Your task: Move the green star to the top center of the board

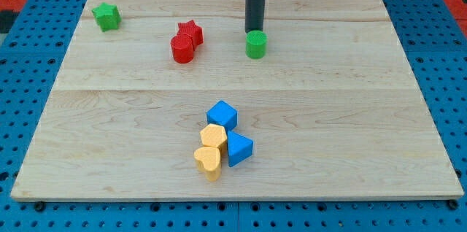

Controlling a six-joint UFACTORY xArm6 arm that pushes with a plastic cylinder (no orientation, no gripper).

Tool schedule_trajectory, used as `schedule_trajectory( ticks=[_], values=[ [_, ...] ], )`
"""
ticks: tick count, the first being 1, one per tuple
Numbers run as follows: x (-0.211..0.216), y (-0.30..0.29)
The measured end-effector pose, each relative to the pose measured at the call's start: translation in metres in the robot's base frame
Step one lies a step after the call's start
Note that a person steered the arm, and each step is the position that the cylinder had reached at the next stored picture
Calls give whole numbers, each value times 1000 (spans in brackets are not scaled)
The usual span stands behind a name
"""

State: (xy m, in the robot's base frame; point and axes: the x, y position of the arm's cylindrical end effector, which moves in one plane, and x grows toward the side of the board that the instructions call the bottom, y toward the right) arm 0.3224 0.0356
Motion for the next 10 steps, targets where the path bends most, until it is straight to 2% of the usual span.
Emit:
schedule_trajectory(
  ticks=[1,2,3,4,5,6,7,9,10],
  values=[
    [2,-9],
    [-35,32],
    [35,100],
    [142,88],
    [165,-37],
    [124,-89],
    [113,-134],
    [59,-292],
    [-4,-314]
  ],
)
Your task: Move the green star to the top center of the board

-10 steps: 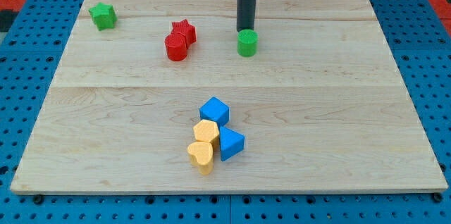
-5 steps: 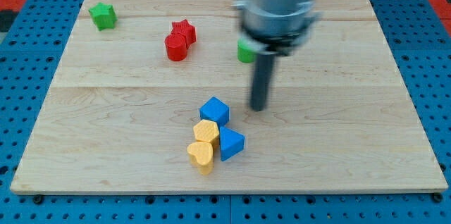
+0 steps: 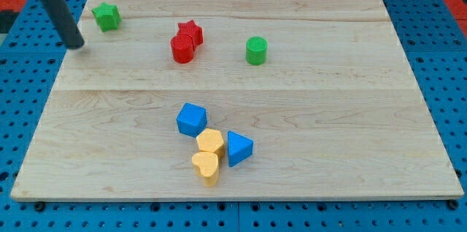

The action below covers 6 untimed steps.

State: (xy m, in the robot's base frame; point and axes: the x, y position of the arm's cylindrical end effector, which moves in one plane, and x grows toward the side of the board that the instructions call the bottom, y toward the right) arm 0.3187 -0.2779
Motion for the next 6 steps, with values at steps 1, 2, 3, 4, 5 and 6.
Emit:
schedule_trajectory(
  ticks=[1,2,3,4,5,6],
  values=[
    [-49,37],
    [-76,87],
    [-93,99],
    [-93,115],
    [-98,172],
    [-98,221]
  ],
)
